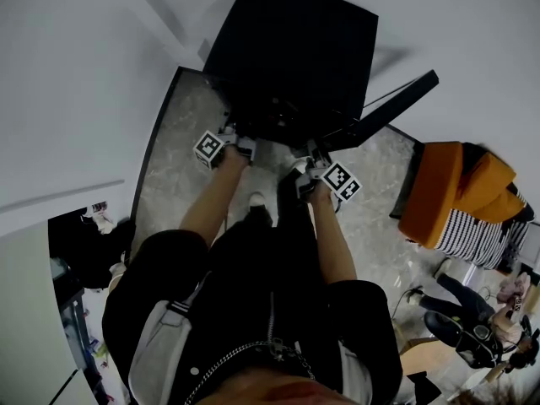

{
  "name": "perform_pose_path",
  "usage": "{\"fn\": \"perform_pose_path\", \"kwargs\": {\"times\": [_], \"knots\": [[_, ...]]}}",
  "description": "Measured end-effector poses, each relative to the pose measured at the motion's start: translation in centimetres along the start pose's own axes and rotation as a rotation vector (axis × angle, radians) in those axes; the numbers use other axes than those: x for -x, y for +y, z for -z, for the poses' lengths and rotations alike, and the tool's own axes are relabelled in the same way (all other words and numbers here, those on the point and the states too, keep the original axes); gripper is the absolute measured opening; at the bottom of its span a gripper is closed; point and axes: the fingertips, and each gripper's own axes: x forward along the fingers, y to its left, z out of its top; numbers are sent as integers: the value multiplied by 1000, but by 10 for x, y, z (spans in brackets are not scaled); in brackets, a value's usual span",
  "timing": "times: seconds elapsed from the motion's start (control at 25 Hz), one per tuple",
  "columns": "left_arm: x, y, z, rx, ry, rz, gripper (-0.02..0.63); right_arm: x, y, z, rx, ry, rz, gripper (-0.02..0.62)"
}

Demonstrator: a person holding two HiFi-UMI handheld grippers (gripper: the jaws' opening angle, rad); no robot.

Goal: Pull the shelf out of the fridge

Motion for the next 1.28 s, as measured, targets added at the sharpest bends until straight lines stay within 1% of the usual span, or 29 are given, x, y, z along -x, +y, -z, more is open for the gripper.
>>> {"fn": "perform_pose_path", "kwargs": {"times": [0.12,0.28,0.4,0.72,0.84,1.08,1.16,1.28], "knots": [[5,-6,3,19,5,9,23,-2,-3,-1,-66,-8,-31,155],[12,3,-1,-7,17,-4,23,-5,-4,-3,-138,-12,-82,155],[19,4,-1,-8,22,-1,23,-10,-6,-2,-189,-6,-120,152],[27,-4,3,9,24,-5,23,-17,-16,-7,-328,-21,-148,141],[31,-9,5,29,25,-2,23,-18,-18,-8,-352,-26,-169,109],[38,-10,6,33,28,5,23,-25,-17,-6,-369,-11,-210,102],[41,-9,5,34,30,-2,23,-25,-14,-4,-376,-12,-226,65],[44,-10,5,42,33,3,23,-25,-9,-3,-378,-13,-243,26]]}}
